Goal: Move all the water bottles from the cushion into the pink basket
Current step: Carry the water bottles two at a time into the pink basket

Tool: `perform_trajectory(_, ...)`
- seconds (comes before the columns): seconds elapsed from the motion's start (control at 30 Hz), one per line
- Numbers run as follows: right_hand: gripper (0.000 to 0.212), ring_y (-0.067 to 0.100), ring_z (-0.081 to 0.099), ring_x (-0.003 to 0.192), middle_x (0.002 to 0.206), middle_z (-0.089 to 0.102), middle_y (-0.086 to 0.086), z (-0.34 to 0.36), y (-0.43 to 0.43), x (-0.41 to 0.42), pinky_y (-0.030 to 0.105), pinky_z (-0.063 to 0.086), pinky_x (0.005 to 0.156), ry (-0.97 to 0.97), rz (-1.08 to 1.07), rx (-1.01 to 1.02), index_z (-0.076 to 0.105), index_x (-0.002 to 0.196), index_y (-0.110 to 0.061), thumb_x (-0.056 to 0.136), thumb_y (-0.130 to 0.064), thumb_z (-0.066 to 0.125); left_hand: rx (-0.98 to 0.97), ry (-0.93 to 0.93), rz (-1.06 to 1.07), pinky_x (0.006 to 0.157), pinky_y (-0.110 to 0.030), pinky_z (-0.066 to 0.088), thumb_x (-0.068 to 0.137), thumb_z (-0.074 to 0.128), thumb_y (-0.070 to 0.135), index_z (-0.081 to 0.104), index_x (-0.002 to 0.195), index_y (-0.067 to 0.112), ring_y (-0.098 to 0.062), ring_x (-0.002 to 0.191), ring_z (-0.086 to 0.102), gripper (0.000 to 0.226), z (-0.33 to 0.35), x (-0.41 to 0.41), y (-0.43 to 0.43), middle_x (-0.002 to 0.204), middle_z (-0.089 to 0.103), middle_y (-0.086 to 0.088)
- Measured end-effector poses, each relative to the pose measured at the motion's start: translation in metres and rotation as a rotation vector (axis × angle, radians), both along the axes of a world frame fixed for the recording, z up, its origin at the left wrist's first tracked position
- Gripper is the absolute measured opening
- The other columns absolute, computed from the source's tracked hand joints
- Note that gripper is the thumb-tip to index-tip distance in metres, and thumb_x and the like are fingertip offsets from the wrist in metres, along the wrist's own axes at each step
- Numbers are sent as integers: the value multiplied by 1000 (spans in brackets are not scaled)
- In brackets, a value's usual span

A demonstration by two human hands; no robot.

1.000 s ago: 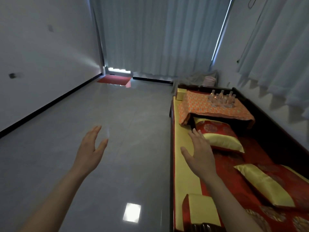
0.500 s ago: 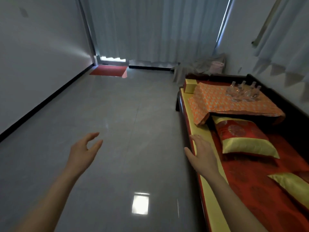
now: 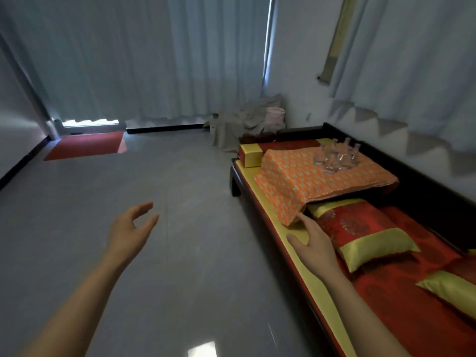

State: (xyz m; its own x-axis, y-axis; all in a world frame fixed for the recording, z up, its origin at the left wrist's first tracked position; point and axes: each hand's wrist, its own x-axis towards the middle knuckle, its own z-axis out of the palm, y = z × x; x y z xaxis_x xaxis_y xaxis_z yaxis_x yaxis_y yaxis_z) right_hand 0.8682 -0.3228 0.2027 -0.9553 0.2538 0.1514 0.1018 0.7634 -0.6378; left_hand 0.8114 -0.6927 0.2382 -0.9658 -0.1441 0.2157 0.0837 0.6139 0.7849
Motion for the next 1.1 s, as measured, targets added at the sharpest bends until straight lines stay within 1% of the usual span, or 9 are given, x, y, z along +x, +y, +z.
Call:
perform_trajectory(0.13,61,18,42,134,148,44,-1,3,9,-56,38,39,107,20,-111,-17,38,144,-22,90,-35,60,24,9,-160,98,-34,40,88,66,16,63,123,7,-23,117,58,36,-7,-109,28,125,64,-10)
perform_trajectory(0.33,62,19,39,137,151,38,-3,-9,51,-157,39,38,106,54,-257,-23,34,146,-25,91,-40,58,140,-14,-291,99,-36,43,89,65,20,62,123,10,-21,117,58,36,-13,-262,96,125,64,-7)
perform_trajectory(0.4,62,21,46,131,150,40,-4,-10,67,-198,39,41,102,59,-326,-59,34,146,-28,90,-40,59,169,-39,-346,100,-38,44,89,65,22,62,123,13,-19,116,58,35,-12,-313,121,124,64,-4)
perform_trajectory(0.47,62,22,50,127,149,42,-3,-11,80,-240,38,42,100,80,-354,-87,37,145,-27,89,-41,61,143,-36,-410,97,-34,43,89,64,26,61,124,18,-15,114,57,36,-7,-360,140,122,63,3)
perform_trajectory(0.57,58,19,43,134,147,45,-1,-9,100,-307,36,37,106,105,-398,-90,43,142,-22,89,-35,63,142,-17,-440,94,-30,42,88,65,27,62,123,19,-10,109,57,36,0,-432,156,118,63,7)
perform_trajectory(0.7,52,16,46,130,141,51,-3,-17,110,-380,34,37,103,115,-454,-236,50,135,-25,87,-38,65,253,-108,-438,90,-28,42,90,63,23,62,123,16,-13,107,58,34,-13,-508,173,116,64,3)
perform_trajectory(0.87,52,11,48,127,136,53,-6,-31,146,-477,35,40,103,184,-569,-320,52,133,-25,85,-37,68,269,-156,-545,87,-28,42,90,63,22,63,121,12,-13,102,58,33,-22,-629,230,115,64,-1)
perform_trajectory(1.0,43,16,52,125,134,57,0,-39,166,-524,33,40,103,265,-723,-492,57,128,-19,87,-23,68,293,-177,-724,73,-12,45,89,65,20,65,118,13,-6,95,60,30,-24,-708,285,114,66,-1)
perform_trajectory(1.1,38,14,54,120,130,60,1,-36,187,-557,32,42,102,319,-847,-595,60,124,-16,87,-20,68,284,-200,-833,84,-20,44,89,64,21,64,119,13,-11,104,60,31,-24,-763,338,115,66,0)
